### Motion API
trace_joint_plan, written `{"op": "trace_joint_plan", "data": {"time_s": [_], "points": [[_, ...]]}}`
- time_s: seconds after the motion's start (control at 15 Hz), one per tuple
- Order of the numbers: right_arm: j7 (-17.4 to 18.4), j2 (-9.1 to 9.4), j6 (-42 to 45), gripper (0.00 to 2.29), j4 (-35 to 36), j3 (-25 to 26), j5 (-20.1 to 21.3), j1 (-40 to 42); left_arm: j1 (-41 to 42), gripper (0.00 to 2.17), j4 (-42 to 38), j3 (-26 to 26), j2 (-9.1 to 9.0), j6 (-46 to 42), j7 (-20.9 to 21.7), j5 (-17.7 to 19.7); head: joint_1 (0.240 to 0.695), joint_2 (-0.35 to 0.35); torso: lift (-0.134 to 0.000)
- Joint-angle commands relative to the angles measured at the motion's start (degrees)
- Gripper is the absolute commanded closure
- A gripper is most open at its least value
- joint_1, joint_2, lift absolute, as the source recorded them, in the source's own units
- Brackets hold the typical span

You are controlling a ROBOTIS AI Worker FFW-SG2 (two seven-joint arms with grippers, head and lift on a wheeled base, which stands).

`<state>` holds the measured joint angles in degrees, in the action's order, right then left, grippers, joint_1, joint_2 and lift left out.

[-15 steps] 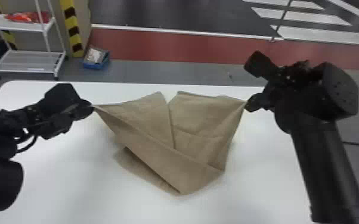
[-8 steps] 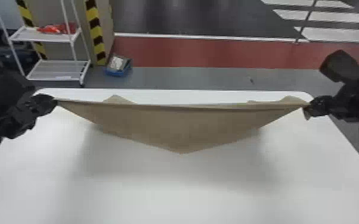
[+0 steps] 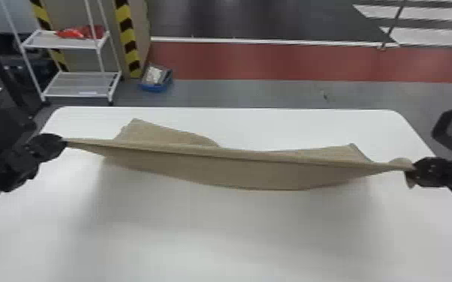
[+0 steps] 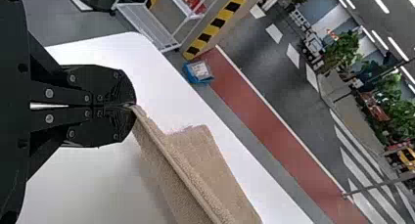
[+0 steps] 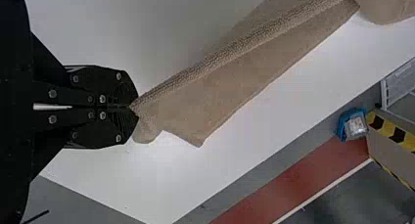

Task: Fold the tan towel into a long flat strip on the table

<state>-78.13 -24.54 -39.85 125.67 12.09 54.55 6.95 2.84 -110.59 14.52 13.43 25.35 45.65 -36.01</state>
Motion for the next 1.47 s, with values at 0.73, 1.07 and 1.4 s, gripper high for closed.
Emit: {"op": "trace_joint_plan", "data": {"time_s": [0.73,1.07,1.4], "points": [[-0.2,2.48,2.6,1.42,3.8,1.1,2.1,9.2,7.2,2.13,-1.1,8.5,0.10,-0.1,4.5,-0.6,0.695,0.098,-0.123],[-0.2,-0.33,3.0,1.42,-0.3,8.1,1.0,5.8,8.2,2.13,-0.9,6.5,0.10,-0.1,8.3,-1.8,0.695,0.035,-0.123],[-0.2,-1.65,6.7,1.42,-7.4,11.6,1.5,4.3,8.5,2.13,-1.3,3.1,0.10,-0.4,11.8,-2.4,0.695,-0.107,-0.123]]}}
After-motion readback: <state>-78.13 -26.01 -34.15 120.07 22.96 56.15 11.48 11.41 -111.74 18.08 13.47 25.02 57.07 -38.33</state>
